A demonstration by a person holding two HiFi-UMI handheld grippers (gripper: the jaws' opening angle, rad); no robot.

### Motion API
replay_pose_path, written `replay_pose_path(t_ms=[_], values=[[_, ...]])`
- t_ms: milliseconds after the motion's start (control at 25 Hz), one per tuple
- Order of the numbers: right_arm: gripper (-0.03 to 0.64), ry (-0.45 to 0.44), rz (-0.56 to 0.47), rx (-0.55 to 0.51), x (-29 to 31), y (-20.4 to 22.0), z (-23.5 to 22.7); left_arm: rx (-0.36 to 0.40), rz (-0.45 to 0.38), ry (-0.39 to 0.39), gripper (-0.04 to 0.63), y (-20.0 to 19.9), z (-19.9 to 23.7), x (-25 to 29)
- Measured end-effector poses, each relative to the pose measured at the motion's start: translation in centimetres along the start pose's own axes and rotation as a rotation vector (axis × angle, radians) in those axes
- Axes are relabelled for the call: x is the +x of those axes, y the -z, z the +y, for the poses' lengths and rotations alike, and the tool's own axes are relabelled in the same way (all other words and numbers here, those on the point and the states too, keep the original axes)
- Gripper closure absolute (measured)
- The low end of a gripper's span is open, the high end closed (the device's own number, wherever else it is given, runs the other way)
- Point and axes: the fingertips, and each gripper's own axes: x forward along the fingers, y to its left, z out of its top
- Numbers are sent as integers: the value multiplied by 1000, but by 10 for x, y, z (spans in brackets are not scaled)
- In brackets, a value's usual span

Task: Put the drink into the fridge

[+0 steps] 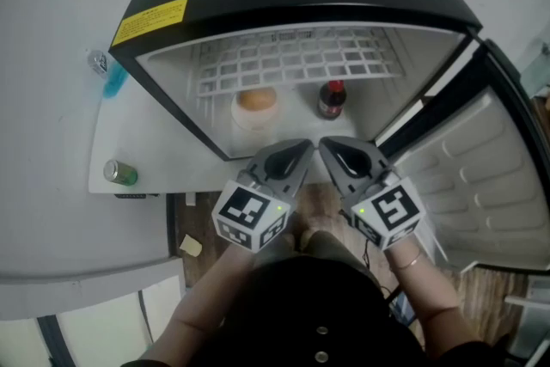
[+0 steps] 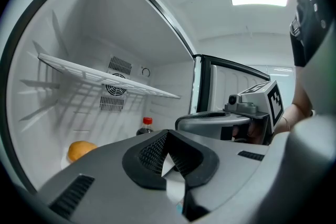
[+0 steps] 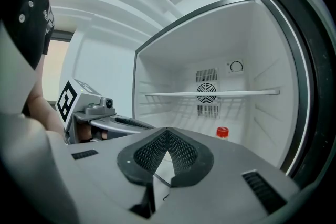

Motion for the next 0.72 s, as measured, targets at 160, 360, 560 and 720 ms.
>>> replay_pose_path(t_ms=[160, 360, 560, 720], values=[[609, -32, -4, -3, -1, 0, 8, -19, 8, 0, 589, 7, -4, -4], [609, -53, -7, -39, -8, -2, 7, -24, 13, 10, 589, 10, -6, -4], [609, -29, 13, -58, -19, -1, -3, -24, 24, 12, 589, 12, -7, -5], [609, -27, -6, -69, -18, -4, -5, -18, 23, 5, 589, 11, -6, -8]])
